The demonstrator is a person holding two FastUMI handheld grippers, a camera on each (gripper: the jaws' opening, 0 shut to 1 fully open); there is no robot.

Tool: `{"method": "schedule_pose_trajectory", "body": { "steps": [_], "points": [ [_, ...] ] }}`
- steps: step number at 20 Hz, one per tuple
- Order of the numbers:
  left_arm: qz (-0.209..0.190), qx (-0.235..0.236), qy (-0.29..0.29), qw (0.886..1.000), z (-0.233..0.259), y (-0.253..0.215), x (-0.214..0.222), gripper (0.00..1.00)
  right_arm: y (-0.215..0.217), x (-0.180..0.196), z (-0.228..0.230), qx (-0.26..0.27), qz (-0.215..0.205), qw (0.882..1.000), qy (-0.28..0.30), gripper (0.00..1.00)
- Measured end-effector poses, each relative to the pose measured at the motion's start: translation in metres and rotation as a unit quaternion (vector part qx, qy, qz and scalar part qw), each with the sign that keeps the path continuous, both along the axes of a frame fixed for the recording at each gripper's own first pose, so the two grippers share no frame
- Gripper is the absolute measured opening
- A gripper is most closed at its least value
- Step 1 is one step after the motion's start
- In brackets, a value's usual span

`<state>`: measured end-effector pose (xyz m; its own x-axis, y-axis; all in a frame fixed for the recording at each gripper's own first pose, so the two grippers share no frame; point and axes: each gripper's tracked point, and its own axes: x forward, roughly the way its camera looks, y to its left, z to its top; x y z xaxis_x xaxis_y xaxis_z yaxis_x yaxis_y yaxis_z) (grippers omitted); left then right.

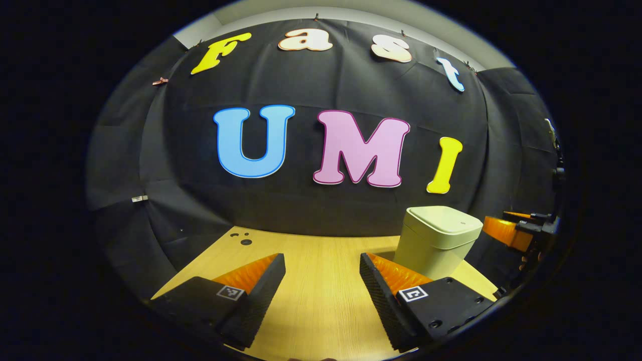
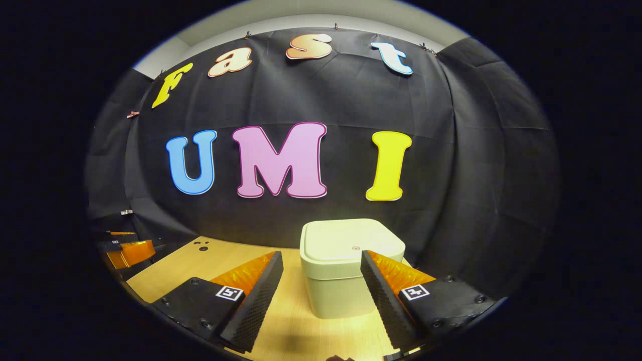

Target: Press the lid of the desktop garbage bin to open it, pick up the crumpled paper on the desktop and throw it into the bin, then pick up the pop can on the desktop and drop it into the bin, and finally close the garbage bin lid.

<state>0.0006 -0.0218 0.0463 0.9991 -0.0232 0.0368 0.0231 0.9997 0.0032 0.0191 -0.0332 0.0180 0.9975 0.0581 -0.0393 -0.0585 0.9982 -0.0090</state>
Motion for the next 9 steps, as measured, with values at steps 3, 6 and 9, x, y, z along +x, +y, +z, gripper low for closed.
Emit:
{"method": "schedule_pose_trajectory", "body": {
  "steps": [3, 6, 9],
  "points": [
    [0.002, -0.007, -0.005, 1.0, 0.002, 0.01, -0.002, 0.96, 0.016, -0.011, -0.001, -0.012, 0.008, 1.0, -0.004, 0.98],
    [0.0, -0.008, -0.009, 1.0, 0.004, 0.016, -0.004, 0.96, 0.03, -0.016, 0.001, -0.023, 0.02, 0.999, -0.009, 0.98],
    [-0.003, -0.008, -0.011, 1.0, 0.003, 0.018, -0.008, 0.96, 0.042, -0.02, 0.003, -0.034, 0.033, 0.999, -0.013, 0.98]
  ]
}}
